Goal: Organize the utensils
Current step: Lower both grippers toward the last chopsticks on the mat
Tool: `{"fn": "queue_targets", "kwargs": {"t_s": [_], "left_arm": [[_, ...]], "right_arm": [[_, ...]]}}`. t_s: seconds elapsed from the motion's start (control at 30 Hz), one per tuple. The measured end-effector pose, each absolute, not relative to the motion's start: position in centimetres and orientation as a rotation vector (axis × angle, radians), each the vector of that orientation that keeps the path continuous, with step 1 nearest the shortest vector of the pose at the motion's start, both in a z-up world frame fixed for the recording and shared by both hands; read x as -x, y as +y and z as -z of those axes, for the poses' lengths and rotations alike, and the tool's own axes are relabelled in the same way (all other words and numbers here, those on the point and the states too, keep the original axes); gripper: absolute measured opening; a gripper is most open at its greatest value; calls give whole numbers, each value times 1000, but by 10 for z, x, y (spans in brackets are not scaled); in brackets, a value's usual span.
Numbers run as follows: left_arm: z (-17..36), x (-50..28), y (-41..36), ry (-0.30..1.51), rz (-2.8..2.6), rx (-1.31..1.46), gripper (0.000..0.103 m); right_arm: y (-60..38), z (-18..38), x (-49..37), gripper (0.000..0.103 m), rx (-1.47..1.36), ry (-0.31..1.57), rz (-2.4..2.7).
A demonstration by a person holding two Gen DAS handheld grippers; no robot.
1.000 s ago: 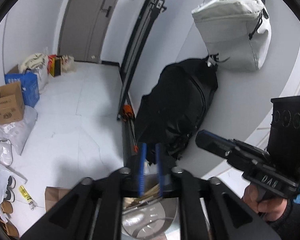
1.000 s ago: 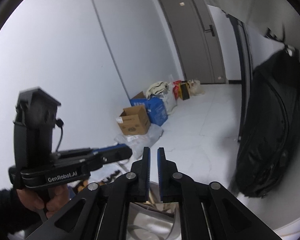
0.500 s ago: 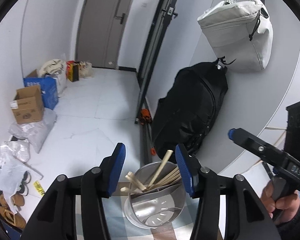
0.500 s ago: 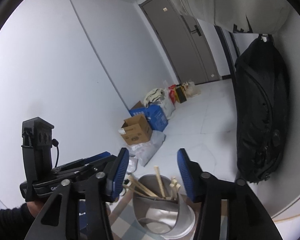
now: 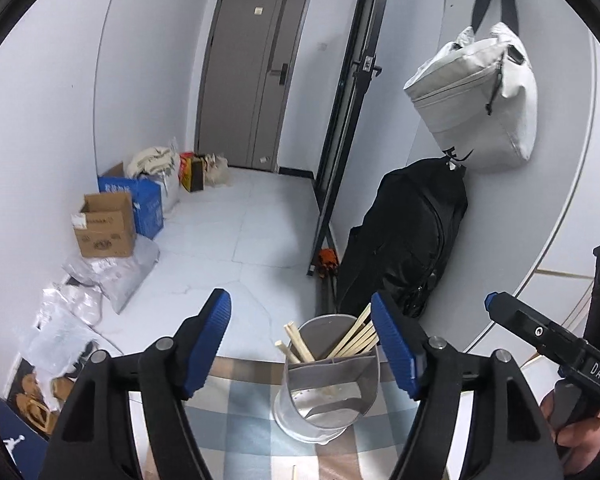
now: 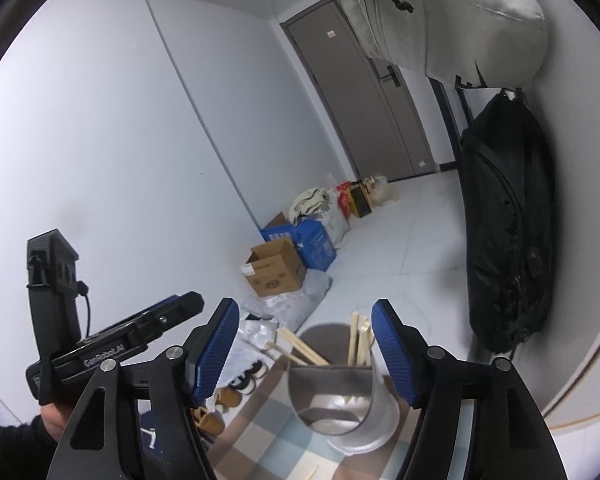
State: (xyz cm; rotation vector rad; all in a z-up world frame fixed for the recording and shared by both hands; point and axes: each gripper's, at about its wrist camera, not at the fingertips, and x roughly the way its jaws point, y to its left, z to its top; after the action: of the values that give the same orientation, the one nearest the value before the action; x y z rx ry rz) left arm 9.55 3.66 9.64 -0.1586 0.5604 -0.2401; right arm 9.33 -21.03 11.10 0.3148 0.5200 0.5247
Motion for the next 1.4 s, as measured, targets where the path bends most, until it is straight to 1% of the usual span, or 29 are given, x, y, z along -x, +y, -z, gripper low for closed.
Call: {"fn": "queue_targets", "kwargs": {"t_s": [0.17, 0.33, 0.47, 0.77, 0.97, 1.23, 1.4], "left_arm": [[-97, -81, 37, 550, 213, 144, 77], [-92, -69, 38, 538, 196, 138, 79], [-78, -60, 40, 548, 186, 135, 84], [-37, -37, 49, 595, 149, 144, 84], [-3, -31, 52, 668, 142, 149, 84], [32, -33, 55, 766, 160, 159, 84], [54, -37, 46, 857, 204, 122, 84]], "right_arm": [[-208, -113, -71, 71, -307, 505, -531], [-204, -107, -50, 75, -291, 502, -529], [-202, -92, -37, 77, -301, 520, -525], [-189, -48, -13, 83, -265, 592, -519], [-182, -17, -6, 85, -235, 665, -516], [-176, 13, -3, 93, -213, 714, -488], [-178, 30, -8, 93, -224, 758, -479]]}}
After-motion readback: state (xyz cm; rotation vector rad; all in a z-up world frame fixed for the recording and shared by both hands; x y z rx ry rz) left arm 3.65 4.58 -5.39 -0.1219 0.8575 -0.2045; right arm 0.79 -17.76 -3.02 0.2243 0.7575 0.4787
